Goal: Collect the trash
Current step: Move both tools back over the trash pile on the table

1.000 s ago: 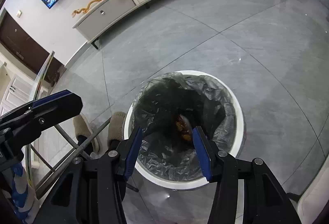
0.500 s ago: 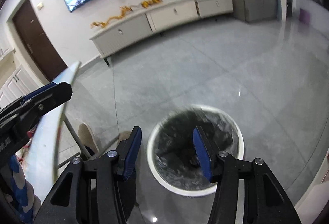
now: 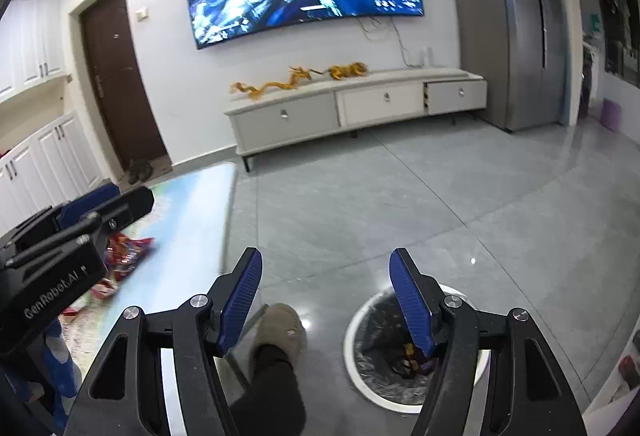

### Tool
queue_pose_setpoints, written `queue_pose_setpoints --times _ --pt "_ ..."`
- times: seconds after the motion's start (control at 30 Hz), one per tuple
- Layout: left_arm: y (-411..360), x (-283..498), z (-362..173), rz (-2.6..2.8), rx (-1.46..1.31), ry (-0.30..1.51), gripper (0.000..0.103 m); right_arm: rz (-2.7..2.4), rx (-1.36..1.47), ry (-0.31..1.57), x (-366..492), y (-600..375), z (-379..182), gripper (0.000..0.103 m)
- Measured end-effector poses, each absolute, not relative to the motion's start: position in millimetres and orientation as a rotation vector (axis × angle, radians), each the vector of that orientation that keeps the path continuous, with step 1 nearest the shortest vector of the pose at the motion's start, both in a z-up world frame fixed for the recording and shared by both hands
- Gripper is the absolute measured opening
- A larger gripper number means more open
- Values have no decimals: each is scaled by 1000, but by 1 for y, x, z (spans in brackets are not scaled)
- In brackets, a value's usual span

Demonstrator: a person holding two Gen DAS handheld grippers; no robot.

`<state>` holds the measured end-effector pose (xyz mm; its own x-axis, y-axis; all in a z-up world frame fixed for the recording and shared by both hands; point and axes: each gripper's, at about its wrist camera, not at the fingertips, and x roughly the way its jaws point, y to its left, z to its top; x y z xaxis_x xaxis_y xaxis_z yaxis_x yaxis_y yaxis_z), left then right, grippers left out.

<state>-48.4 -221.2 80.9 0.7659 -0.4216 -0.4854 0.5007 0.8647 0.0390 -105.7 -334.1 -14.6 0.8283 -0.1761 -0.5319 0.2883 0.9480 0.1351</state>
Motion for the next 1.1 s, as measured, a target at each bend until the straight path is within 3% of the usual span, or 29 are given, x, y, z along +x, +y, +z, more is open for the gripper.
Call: queue_pose_setpoints --times 0.43,0.83,1.1 --pt "-98 -44 91 -345 57 469 45 -106 125 511 -89 -245 15 65" --pt "51 -8 32 -111 -11 591 45 54 70 593 -37 -188 5 65" --pt "124 9 -12 -64 -27 717 45 174 63 698 20 -158 -31 65"
